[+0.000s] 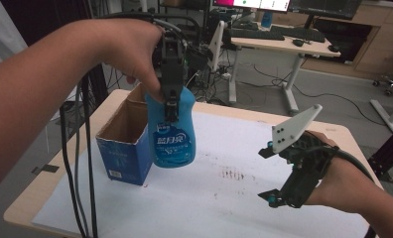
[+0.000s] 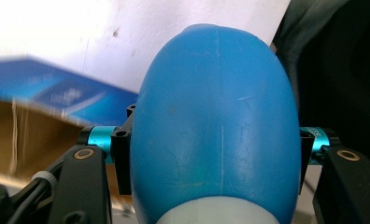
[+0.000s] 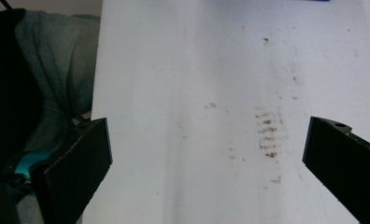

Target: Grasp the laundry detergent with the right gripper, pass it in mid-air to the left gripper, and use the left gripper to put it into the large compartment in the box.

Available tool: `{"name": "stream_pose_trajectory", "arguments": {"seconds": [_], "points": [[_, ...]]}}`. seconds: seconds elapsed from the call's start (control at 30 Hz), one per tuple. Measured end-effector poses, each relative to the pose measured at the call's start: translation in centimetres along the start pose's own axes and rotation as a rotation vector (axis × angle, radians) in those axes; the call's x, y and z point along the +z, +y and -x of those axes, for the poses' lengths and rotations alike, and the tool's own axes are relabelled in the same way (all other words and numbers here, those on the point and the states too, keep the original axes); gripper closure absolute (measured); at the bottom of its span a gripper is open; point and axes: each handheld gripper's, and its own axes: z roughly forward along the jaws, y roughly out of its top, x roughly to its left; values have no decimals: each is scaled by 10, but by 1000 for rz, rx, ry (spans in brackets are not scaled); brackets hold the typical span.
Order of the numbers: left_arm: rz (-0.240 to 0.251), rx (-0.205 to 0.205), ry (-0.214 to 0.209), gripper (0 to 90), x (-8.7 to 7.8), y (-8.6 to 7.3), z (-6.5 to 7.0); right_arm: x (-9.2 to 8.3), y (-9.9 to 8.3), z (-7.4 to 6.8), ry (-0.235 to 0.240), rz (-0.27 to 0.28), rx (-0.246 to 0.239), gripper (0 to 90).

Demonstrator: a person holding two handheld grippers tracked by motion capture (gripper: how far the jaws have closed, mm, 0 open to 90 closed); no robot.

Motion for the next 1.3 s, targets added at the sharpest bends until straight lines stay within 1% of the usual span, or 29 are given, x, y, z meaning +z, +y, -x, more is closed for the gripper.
{"name": "stream_pose_trajectory", "arguments": {"seconds": [0.1, 0.13, 0.17, 0.23, 0.27, 0.3, 0.33, 0.37, 0.4, 0.43, 0.47, 0.5, 0.57, 0.63, 0.67, 0.7, 0.73, 0.77, 0.83, 0.87, 0.9, 0.93, 1.03, 1.07, 1.1, 1.2, 1.23, 1.27, 1.3], "points": [[-14, -81, -2, 389, -9, -11, -12, -6, -2, 3, -1, -3, 7, 6], [-14, -81, -2, 389, -9, -11, -12, -6, -2, 3, -1, -3, 7, 6], [-5, -127, 10, 389, -16, -19, -20, -7, -4, 3, 1, -10, 9, 6], [8, -186, 17, 389, -23, -28, -27, -5, -7, 2, 5, -23, 5, 6], [8, -186, 17, 389, -23, -28, -27, -5, -7, 2, 5, -23, 5, 6], [28, -262, 23, 389, -30, -36, -34, -2, -8, 0, 7, -34, 4, 6], [28, -262, 23, 389, -30, -36, -34, -1, -8, 0, 5, -41, -3, 6], [42, -333, 26, 389, -37, -44, -41, -1, -8, -1, 5, -46, -5, 6], [52, -368, 27, 389, -39, -48, -43, -1, -8, -1, 5, -43, -7, 6], [53, -392, 29, 389, -42, -52, -46, -1, -7, -1, 5, -43, -6, 6], [53, -392, 29, 389, -42, -52, -46, -1, -7, -1, 5, -43, -6, 6], [63, -459, 29, 389, -45, -58, -51, 0, -4, -1, 6, -44, -17, 6], [63, -528, 31, 389, -46, -63, -55, 0, -3, -1, 6, -45, -21, 6], [49, -601, 39, 389, -46, -67, -59, 1, -2, -1, 10, -45, -25, 6], [49, -601, 39, 389, -46, -67, -59, 1, -2, -1, 10, -45, -25, 6], [39, -662, 57, 389, -45, -70, -63, 2, -1, -1, 6, -49, -24, 6], [39, -662, 57, 389, -45, -70, -63, 3, -1, -1, 4, -49, -26, 6], [28, -727, 70, 389, -43, -73, -67, 3, -1, -1, 5, -52, -28, 6], [20, -760, 83, 389, -41, -76, -71, 4, 0, -1, 2, -57, -30, 6], [20, -760, 83, 389, -41, -76, -71, 4, 0, -1, 2, -57, -30, 6], [10, -789, 87, 389, -39, -79, -74, 5, 0, -1, 3, -60, -32, 7], [8, -801, 88, 389, -37, -80, -75, 5, 0, -1, 0, -60, -33, 7], [-3, -810, 87, 389, -30, -82, -79, 5, 0, -1, 0, -61, -31, 7], [-3, -810, 87, 389, -30, -82, -79, 5, 0, -1, 0, -61, -31, 7], [-11, -802, 86, 388, -26, -82, -81, 6, 0, -1, 1, -59, -28, 7], [-11, -803, 87, 389, -22, -81, -83, 7, -1, -1, 1, -51, -21, 7], [-12, -769, 101, 388, -17, -79, -84, 7, -1, -1, 3, -53, -19, 7], [-12, -769, 101, 388, -17, -79, -84, 8, -2, -1, 4, -49, -18, 7], [-15, -766, 100, 388, -13, -78, -84, 9, -2, -1, 5, -52, -15, 7]]}}
